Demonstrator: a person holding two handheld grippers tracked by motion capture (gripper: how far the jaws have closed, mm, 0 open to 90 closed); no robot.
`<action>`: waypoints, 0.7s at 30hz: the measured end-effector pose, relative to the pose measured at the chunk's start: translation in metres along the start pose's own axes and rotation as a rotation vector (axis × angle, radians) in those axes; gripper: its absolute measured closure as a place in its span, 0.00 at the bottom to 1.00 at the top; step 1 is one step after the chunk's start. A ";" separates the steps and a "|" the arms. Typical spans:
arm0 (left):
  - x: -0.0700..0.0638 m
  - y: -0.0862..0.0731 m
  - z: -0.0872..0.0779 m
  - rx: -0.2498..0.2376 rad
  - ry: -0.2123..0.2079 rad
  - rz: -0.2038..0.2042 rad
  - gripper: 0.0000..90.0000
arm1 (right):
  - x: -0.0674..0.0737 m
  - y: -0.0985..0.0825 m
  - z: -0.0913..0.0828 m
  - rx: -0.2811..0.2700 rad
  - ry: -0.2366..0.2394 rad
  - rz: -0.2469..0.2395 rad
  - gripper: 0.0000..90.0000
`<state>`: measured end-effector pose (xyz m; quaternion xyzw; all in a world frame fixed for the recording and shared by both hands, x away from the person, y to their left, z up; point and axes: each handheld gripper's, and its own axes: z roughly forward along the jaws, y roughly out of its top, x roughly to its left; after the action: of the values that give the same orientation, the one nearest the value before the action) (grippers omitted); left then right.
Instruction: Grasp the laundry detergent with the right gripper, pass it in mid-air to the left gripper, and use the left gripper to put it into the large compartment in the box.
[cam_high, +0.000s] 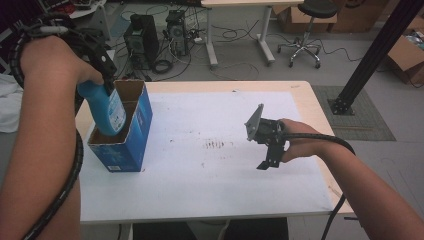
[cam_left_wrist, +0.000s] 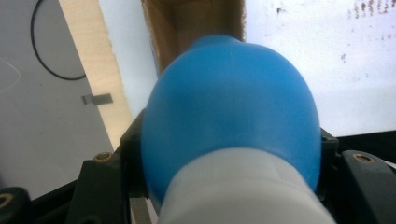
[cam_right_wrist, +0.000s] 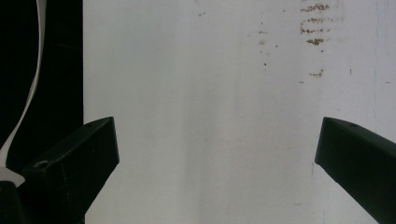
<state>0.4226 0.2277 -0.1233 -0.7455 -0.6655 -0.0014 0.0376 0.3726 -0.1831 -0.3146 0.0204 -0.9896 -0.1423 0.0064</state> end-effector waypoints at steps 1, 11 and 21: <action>0.001 0.001 0.002 0.002 0.002 0.002 0.43 | 0.000 0.000 0.000 -0.002 -0.001 0.002 0.00; 0.000 0.011 0.039 0.018 0.000 0.005 0.43 | 0.001 -0.001 -0.001 -0.017 -0.005 0.008 0.00; 0.003 0.017 0.081 0.032 0.006 -0.003 0.42 | 0.000 0.001 0.000 -0.018 -0.003 0.002 0.00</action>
<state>0.4358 0.2333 -0.2045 -0.7436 -0.6666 0.0070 0.0516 0.3725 -0.1824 -0.3140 0.0192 -0.9883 -0.1512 0.0050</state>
